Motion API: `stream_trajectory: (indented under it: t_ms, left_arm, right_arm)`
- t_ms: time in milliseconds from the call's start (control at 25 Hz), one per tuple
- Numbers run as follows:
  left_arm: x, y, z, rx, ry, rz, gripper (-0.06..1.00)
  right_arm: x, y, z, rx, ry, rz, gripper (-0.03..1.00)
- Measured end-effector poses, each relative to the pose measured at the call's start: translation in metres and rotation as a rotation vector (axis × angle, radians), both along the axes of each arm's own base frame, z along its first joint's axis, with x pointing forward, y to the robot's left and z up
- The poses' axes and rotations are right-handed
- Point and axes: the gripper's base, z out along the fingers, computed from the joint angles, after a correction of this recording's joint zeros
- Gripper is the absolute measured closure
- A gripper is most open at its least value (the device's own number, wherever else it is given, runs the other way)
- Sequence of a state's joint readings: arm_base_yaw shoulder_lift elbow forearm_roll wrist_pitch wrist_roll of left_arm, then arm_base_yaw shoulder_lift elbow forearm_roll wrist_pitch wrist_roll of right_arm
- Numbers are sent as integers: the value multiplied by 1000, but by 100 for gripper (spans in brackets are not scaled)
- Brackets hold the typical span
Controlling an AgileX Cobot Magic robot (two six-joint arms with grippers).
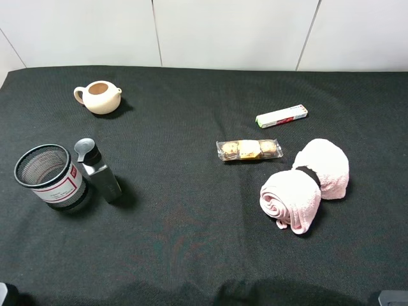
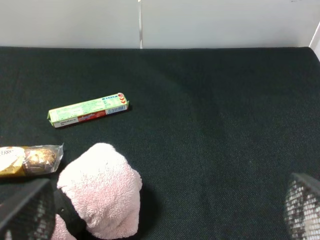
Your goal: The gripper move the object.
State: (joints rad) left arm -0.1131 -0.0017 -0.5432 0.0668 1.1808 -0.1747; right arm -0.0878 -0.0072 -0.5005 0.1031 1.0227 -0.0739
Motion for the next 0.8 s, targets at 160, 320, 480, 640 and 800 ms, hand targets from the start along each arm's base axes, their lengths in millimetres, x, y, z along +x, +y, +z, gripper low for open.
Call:
stream_trajectory:
  t_ms: [160, 320, 480, 640, 800]
  left_arm:
    - [0, 0, 0, 1, 0, 1, 11]
    - [0, 0, 0, 1, 0, 1, 11]
    - [0, 0, 0, 1, 0, 1, 11]
    - [0, 0, 0, 1, 0, 1, 11]
    - [0, 0, 0, 2, 0, 2, 11]
  right_arm:
    - [0, 0, 0, 0, 0, 0, 27]
    - [0, 0, 0, 0, 0, 0, 27]
    - [0, 0, 0, 0, 0, 0, 27]
    - [0, 0, 0, 0, 0, 0, 27]
    - [0, 0, 0, 0, 0, 0, 27]
